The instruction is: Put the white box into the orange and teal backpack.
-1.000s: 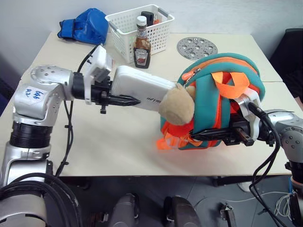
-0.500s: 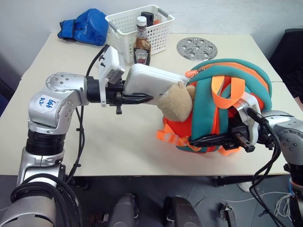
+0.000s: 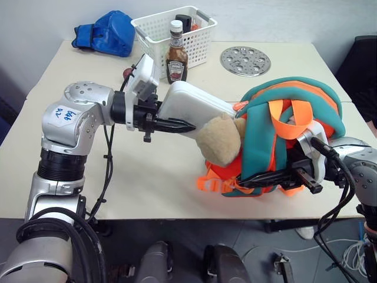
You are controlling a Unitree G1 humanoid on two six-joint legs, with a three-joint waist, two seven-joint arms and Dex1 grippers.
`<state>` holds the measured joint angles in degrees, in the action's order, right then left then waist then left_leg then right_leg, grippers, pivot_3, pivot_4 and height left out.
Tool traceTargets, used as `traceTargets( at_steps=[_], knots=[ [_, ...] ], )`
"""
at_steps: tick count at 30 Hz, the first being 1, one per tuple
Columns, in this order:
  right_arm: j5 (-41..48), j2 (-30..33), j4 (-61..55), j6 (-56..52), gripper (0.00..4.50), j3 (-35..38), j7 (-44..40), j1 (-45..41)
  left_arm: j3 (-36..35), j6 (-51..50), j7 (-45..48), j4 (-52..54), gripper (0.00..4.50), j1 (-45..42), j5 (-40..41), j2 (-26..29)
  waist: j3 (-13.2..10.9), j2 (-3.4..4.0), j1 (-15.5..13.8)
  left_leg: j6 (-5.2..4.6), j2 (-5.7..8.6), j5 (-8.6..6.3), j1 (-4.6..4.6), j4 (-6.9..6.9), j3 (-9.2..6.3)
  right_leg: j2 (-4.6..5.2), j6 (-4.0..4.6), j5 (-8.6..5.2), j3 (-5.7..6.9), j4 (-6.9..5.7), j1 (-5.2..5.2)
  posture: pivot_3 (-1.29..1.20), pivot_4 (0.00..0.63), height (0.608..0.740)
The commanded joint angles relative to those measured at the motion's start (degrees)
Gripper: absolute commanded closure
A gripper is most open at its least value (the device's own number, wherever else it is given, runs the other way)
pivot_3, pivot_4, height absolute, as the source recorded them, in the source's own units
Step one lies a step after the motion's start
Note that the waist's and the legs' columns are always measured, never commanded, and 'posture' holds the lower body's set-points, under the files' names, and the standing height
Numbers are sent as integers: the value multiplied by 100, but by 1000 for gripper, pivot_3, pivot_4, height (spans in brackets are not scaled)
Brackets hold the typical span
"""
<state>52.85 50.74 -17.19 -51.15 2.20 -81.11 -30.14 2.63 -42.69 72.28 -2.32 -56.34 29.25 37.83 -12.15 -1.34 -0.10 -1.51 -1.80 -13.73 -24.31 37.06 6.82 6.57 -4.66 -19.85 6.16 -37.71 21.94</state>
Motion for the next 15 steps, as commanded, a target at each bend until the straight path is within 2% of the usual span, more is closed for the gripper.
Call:
traceTargets(
  at_steps=[1,7,10,15],
  knots=[
    [60,-32,-175,44,4475,37,97,81,-672,-367,222,-30,3121,-381,622,380,0,0,28,0,-1,0,0,0,0,0,0,0,0,-1,2,0,150,740],
    [103,-40,-166,17,4475,70,230,109,-1181,-925,102,-237,3121,-564,1146,676,0,0,29,4,-2,-1,1,-3,2,-2,0,0,-2,-4,5,0,150,740],
    [100,-55,-137,21,4475,50,263,93,-969,-761,95,100,3121,-225,1041,611,0,0,17,4,-1,-2,1,1,2,-1,0,0,-4,-4,3,0,150,740],
    [79,-115,-113,27,4475,6,309,31,-279,-138,-337,589,3121,471,519,54,0,-1,-1,3,0,-2,4,4,-1,1,0,0,-3,-2,-6,0,150,740]
  ],
)
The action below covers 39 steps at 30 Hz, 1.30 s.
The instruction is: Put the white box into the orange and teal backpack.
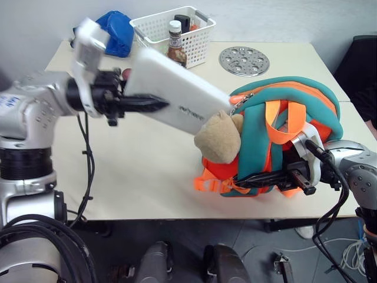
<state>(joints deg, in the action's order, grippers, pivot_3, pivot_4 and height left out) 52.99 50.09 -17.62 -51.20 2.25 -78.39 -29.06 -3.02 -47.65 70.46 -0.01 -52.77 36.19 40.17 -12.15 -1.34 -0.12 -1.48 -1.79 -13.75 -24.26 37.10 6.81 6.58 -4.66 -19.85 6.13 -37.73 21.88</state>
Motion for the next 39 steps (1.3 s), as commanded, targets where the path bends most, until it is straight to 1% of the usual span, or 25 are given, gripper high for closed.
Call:
traceTargets(
  at_steps=[1,3,6,10,13,16,18,22,25,26,30,34,39],
  knots=[
    [62,-61,-76,31,4475,-2,43,-80,400,543,-226,353,3121,204,-326,-264,0,0,4,0,0,0,-1,1,0,0,0,0,0,0,0,0,150,740],
    [66,-76,-113,28,4475,-11,44,-67,688,953,-329,336,3121,395,-664,-429,0,0,5,0,0,0,0,0,1,-1,0,0,0,1,1,0,150,740],
    [89,-79,-152,19,4475,-3,49,-52,798,1055,-376,297,3121,438,-673,-679,0,0,-12,0,0,0,1,-1,1,-1,0,0,0,1,0,0,150,740],
    [105,-81,-187,12,4475,4,58,-33,674,1102,-673,-46,3121,196,-648,-1151,0,0,-76,-5,1,-3,1,8,-2,2,0,0,2,5,-9,0,150,740],
    [131,-88,-216,-2,4475,11,86,-33,458,1063,-845,-292,3121,-59,-575,-1332,0,-1,-126,-8,2,-2,1,12,-2,2,0,0,3,9,-13,0,150,740],
    [158,-77,-247,-15,4475,24,112,-15,150,817,-867,-430,3121,-258,-336,-1259,0,-1,-116,-11,2,-4,0,12,-2,2,-2,1,3,12,-14,0,150,740],
    [158,-51,-263,-5,4475,32,110,16,-5,710,-803,-446,3121,-295,-232,-1099,0,0,-56,-10,0,-4,1,10,-1,1,-2,1,4,10,-13,0,150,740],
    [170,13,-276,-15,4475,72,91,55,-468,195,-684,-473,3121,-433,263,-713,0,0,41,-2,-5,-1,10,-2,-2,-3,-2,1,6,1,-9,0,150,740],
    [169,51,-265,-19,4475,80,63,42,-97,408,-395,-205,3121,-200,63,-546,0,0,28,-1,-3,-1,9,-3,-2,-3,-2,1,5,-1,-6,0,150,740],
    [163,56,-250,-18,4475,69,52,13,28,489,-403,-181,3121,-148,-6,-613,0,0,21,-1,-3,-2,10,-2,-2,-2,-2,1,5,1,-7,0,150,740],
    [145,52,-205,-16,4475,22,24,-108,419,761,-525,-300,3121,-66,-250,-997,0,-1,-66,-5,2,-4,9,9,-9,-1,-3,2,5,10,-21,0,150,740],
    [189,47,-247,-35,4475,27,-26,-128,763,1067,-548,-470,3121,-3,-502,-1373,0,0,-72,-8,2,-5,6,8,-6,-1,-3,2,3,19,-22,0,150,740],
    [300,8,-400,-72,4475,50,-33,-158,1244,1596,-389,-1146,3121,-117,-967,-1899,0,0,-71,-8,0,-5,8,5,-5,-4,-3,2,5,16,-20,0,150,740]
  ],
)
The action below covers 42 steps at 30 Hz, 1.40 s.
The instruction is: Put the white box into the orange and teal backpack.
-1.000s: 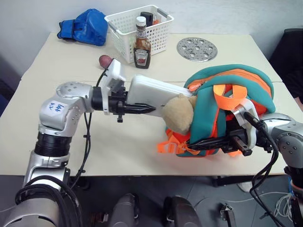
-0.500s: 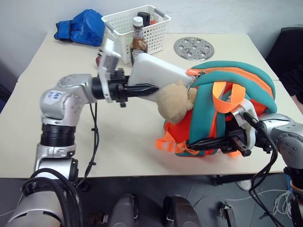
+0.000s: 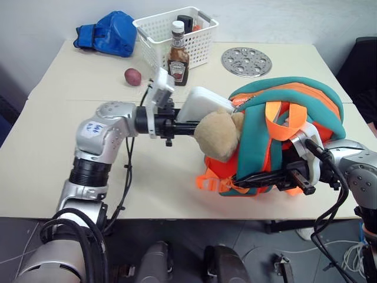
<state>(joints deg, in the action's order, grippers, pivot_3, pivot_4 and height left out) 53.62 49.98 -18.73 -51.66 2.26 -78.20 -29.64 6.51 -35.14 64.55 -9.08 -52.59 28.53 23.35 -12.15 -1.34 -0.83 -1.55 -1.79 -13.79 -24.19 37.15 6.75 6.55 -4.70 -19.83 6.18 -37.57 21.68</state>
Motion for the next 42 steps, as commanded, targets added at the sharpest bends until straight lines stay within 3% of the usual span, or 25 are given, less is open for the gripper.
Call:
traceTargets(
  at_steps=[1,10,14,22,33,36,42],
  knots=[
    [257,15,-319,-34,4475,53,-42,-105,357,452,228,-371,3121,-173,-285,-295,0,0,-3,0,0,0,1,0,0,0,0,0,0,-2,0,0,150,740],
    [275,-151,-385,11,4475,46,235,-190,822,1044,120,-1369,3121,-563,-924,-1213,0,0,-33,-2,1,-1,-1,3,0,3,0,0,1,3,-1,0,150,740],
    [224,-213,-359,30,4475,45,365,-183,801,1090,102,-1511,3121,-615,-1121,-1259,0,0,-31,-3,1,-2,-1,4,0,3,0,0,1,3,-1,0,150,740],
    [39,-179,-169,122,4500,24,410,-46,81,64,550,182,689,-158,-452,139,0,1,123,3,-6,-2,3,-9,-2,0,0,0,3,-1,2,0,150,740],
    [-437,-448,132,370,4500,-266,544,-78,-1208,-1575,1078,1879,689,220,1121,2314,0,1,94,6,-3,-2,1,-4,-7,3,0,0,3,-1,0,0,150,740],
    [-449,-471,131,362,4500,-263,533,-68,-1261,-1564,797,2060,689,64,1179,2375,0,1,90,6,-3,-2,2,-5,-8,3,0,0,3,0,-1,0,150,740],
    [-422,-473,78,338,4500,-257,512,-21,-540,-557,-122,2047,689,-50,99,1886,0,0,82,6,0,-2,3,-3,-7,2,0,0,2,-2,-6,0,150,740]
  ],
)
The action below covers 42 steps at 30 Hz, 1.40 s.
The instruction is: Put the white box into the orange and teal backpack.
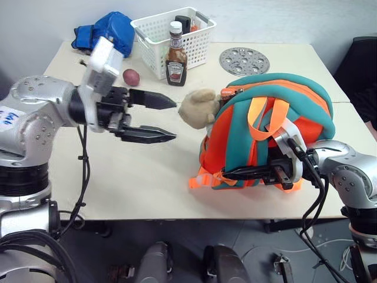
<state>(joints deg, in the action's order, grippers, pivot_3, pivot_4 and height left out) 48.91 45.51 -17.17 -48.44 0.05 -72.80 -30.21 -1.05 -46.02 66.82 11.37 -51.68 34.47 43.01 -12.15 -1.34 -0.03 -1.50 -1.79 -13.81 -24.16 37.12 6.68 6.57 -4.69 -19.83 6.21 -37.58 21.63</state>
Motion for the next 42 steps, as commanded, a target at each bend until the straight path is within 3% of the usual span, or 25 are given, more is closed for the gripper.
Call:
traceTargets(
  at_steps=[1,7,18,22,29,32,42],
  knots=[
    [64,-34,-86,-1,4500,-31,-16,30,346,802,-407,-123,689,-150,-736,-110,0,0,2,0,0,0,0,0,1,-1,0,0,0,0,1,0,150,740],
    [127,-37,-184,-42,4500,33,23,105,720,1922,-630,-859,689,-300,-1635,-272,0,0,21,2,-7,0,1,-7,12,-7,0,0,-6,-5,14,0,150,740],
    [191,-99,-286,-37,4500,41,151,201,739,1894,-739,-1440,689,-521,-1491,-1176,0,0,4,-3,-2,-2,-2,1,10,-1,0,0,-5,-4,9,0,150,740],
    [187,-118,-309,-25,4500,44,189,224,770,1924,-629,-1572,689,-614,-1566,-1252,0,0,12,-2,-4,-2,0,0,10,-3,0,0,-5,-6,9,0,150,740],
    [230,-172,-428,17,4500,137,352,442,598,2038,11,-2197,2754,-1257,-1604,-699,0,0,18,-2,-3,-2,-1,-2,11,-4,0,0,-3,-3,11,0,150,740],
    [284,-175,-474,36,4500,205,439,568,602,2283,305,-2527,3424,-1450,-1754,-334,0,0,28,0,-4,-2,2,-4,12,-6,0,0,-3,-4,11,0,150,740],
    [464,-212,-364,60,4500,460,790,815,565,2851,786,-3627,3541,-2319,-2079,255,0,0,19,-4,-2,-5,-6,-3,18,-7,-1,0,-5,-7,22,0,150,740]
  ],
)
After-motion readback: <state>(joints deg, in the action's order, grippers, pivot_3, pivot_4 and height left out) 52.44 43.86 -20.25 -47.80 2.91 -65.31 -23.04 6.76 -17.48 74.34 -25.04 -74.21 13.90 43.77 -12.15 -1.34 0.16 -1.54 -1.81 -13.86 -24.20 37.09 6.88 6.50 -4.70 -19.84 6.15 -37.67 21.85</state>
